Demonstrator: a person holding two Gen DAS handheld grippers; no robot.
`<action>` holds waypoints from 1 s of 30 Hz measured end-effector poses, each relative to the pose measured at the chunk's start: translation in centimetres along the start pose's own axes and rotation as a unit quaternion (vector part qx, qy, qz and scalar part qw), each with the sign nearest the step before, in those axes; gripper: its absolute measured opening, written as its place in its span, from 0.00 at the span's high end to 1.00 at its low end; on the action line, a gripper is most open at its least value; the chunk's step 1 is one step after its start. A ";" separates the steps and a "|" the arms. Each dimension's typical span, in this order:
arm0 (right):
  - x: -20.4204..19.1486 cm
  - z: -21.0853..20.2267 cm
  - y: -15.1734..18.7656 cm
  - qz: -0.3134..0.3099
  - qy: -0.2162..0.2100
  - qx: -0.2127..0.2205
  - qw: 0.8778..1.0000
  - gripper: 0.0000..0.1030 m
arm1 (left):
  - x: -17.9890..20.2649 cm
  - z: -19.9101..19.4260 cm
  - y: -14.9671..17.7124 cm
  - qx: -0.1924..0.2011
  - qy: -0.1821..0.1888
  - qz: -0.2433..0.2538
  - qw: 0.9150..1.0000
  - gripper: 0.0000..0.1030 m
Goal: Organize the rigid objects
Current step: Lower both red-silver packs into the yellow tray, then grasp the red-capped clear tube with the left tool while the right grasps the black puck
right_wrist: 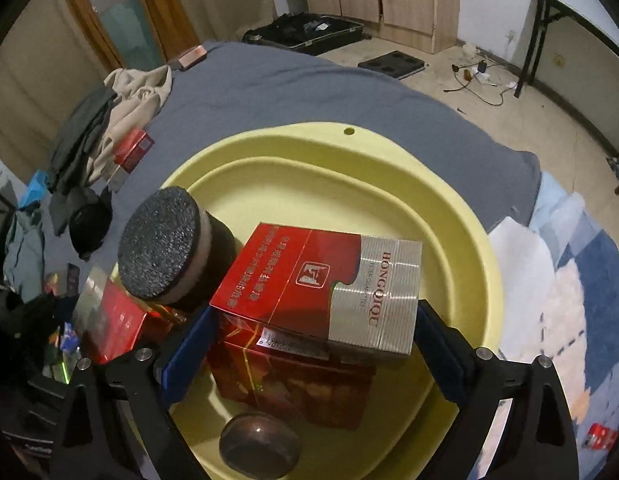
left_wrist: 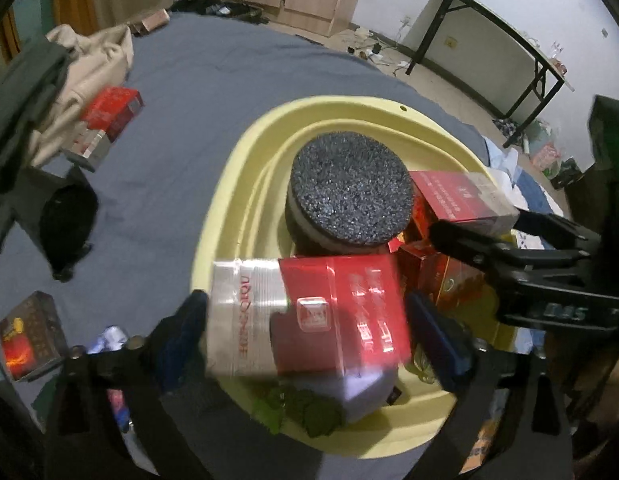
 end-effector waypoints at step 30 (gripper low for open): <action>27.4 -24.2 21.6 0.247 0.149 0.160 0.944 0.00 | 34.5 1.5 8.5 -0.016 0.078 0.148 0.986 0.00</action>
Point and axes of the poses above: each gripper's, at about its wrist camera, not at the fingertips, and z roughly the way its jaws point, x to its right, y to its underside, the point moved 9 cm from there along z, roughly the way its jaws point, and after that the axes turned 4 degrees about z, right-handed, at the moved point
